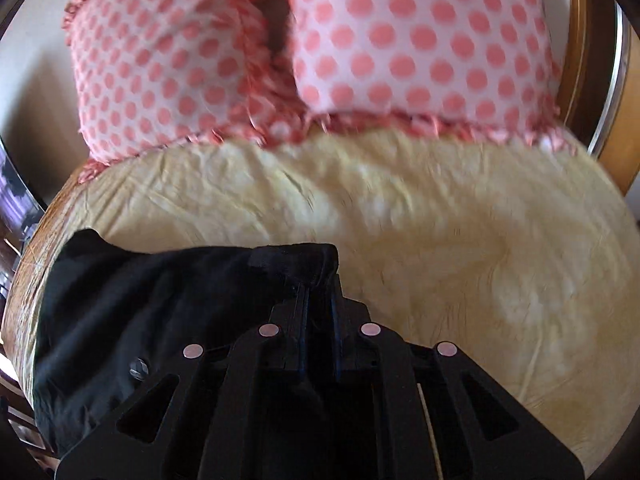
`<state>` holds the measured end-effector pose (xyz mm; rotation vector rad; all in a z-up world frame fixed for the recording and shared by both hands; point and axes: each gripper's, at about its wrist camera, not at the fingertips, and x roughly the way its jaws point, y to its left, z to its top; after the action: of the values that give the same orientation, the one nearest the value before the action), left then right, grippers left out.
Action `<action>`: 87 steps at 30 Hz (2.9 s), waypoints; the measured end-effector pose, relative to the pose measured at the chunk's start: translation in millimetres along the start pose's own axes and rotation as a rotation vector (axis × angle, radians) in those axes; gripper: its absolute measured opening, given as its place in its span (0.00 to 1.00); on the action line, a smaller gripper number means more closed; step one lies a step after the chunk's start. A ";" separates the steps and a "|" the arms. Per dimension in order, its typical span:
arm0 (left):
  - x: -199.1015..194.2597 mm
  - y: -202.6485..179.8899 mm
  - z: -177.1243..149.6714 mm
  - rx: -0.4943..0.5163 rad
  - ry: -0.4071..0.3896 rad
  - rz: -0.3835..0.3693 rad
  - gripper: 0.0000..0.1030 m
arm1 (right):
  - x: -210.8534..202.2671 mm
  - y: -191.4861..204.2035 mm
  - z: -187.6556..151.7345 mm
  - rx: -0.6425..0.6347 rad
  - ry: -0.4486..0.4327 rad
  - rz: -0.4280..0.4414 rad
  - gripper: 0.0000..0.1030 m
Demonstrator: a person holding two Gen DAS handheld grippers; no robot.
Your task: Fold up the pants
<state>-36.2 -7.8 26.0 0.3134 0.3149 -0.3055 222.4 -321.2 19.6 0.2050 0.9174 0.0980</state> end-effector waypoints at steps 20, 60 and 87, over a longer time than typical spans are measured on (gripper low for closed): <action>109.9 -5.1 8.2 -0.311 0.241 -0.217 0.98 | -66.4 110.4 -122.2 -0.407 -0.207 0.007 0.61; 102.4 27.4 -1.2 -0.253 0.247 -0.099 0.98 | -57.9 -24.1 -56.7 0.209 0.071 0.331 0.49; 103.2 43.6 1.3 -0.350 0.246 -0.102 0.98 | -55.6 19.4 -42.5 -0.054 0.061 0.326 0.38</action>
<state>72.4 6.2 2.4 -0.0123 0.6188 -0.3066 155.0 -306.1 42.0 0.3013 0.9344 0.4322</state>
